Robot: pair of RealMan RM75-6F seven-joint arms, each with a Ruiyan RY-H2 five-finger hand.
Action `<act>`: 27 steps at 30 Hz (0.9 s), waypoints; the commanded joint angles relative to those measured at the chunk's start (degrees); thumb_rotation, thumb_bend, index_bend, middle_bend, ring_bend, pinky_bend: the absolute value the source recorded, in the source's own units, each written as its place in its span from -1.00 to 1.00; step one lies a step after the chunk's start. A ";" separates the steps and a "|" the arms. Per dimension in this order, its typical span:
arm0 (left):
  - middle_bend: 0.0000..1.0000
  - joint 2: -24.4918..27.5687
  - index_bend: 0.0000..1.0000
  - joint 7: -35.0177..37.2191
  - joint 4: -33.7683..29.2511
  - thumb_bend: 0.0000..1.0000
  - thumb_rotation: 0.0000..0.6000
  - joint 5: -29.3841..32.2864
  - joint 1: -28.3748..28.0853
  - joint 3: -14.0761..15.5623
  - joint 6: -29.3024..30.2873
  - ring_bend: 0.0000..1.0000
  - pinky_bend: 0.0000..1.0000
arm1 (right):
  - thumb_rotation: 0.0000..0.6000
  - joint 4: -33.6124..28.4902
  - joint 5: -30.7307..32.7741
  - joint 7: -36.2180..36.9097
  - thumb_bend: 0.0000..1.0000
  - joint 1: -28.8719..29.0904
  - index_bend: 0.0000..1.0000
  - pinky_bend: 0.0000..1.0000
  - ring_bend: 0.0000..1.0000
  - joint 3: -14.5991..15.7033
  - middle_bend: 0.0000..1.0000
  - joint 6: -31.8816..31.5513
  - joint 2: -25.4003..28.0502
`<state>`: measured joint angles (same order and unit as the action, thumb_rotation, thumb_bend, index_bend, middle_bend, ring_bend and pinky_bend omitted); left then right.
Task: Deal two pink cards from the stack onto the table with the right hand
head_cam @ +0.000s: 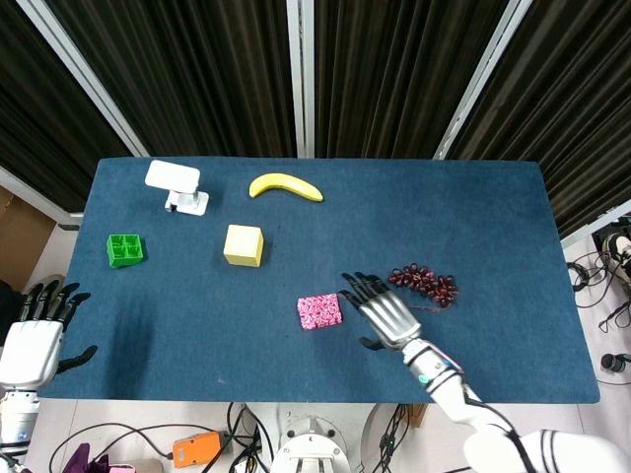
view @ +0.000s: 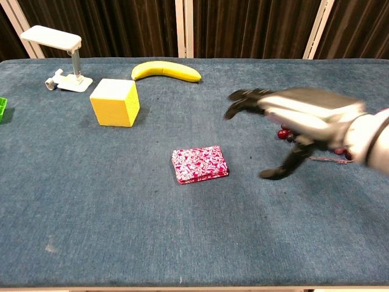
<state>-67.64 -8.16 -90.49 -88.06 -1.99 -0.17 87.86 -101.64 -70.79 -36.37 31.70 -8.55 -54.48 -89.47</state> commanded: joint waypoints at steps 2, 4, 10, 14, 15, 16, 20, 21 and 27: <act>-0.75 -0.16 -0.58 0.33 0.48 -0.87 1.00 0.14 -0.09 -0.05 -0.27 -0.93 -0.97 | 1.00 4.76 10.40 -9.74 -0.22 5.32 -0.51 -0.67 -1.00 -1.65 -0.98 0.02 -9.09; -0.75 -0.26 -0.58 0.50 0.76 -0.87 1.00 0.23 -0.19 -0.04 -0.56 -0.93 -0.97 | 1.00 6.45 12.82 -11.99 -0.19 6.55 -0.51 -0.67 -1.00 -1.76 -0.98 -0.98 -11.73; -0.75 -0.37 -0.58 0.96 1.38 -0.87 1.00 0.48 -0.40 -0.13 -1.05 -0.93 -0.97 | 1.00 9.63 19.51 -14.84 -0.09 9.66 -0.50 -0.67 -1.00 -2.92 -0.98 -1.90 -16.17; -0.75 -0.32 -0.58 1.07 1.65 -0.87 1.00 0.62 -0.47 -0.18 -1.24 -0.93 -0.97 | 1.00 10.90 21.51 -15.21 -0.05 11.11 -0.50 -0.69 -1.00 -3.31 -0.98 -2.46 -17.05; -0.75 -0.31 -0.58 1.07 1.69 -0.87 1.00 0.65 -0.51 -0.19 -1.30 -0.93 -0.97 | 1.00 11.13 21.92 -15.23 -0.04 11.43 -0.50 -0.69 -1.00 -3.36 -0.98 -2.49 -17.17; -0.75 -0.32 -0.58 1.06 1.73 -0.87 1.00 0.69 -0.56 -0.23 -1.36 -0.93 -0.97 | 1.00 11.33 22.52 -15.21 -0.03 11.83 -0.49 -0.69 -1.00 -3.39 -0.98 -2.40 -17.25; -0.75 -0.33 -0.58 0.98 1.76 -0.87 1.00 0.78 -0.74 -0.32 -1.62 -0.93 -0.97 | 1.00 11.68 24.25 -15.11 0.00 12.94 -0.45 -0.70 -1.00 -3.52 -0.97 -2.59 -17.38; -0.75 -0.31 -0.58 0.98 1.73 -0.87 1.00 0.82 -0.77 -0.34 -1.67 -0.93 -0.97 | 1.00 11.53 24.86 -14.96 0.00 13.20 -0.44 -0.70 -1.00 -3.57 -0.97 -2.61 -17.29; -0.75 -0.23 -0.58 0.69 1.61 -0.87 1.00 0.93 -0.92 -0.38 -1.88 -0.93 -0.97 | 1.00 10.41 26.97 -14.08 0.00 14.17 -0.43 -0.73 -1.00 -3.61 -0.97 -2.93 -16.25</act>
<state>-67.88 -7.46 -88.87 -87.14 -2.89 -0.54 86.00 -91.12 -43.92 -50.53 45.77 -12.16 -57.34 -105.84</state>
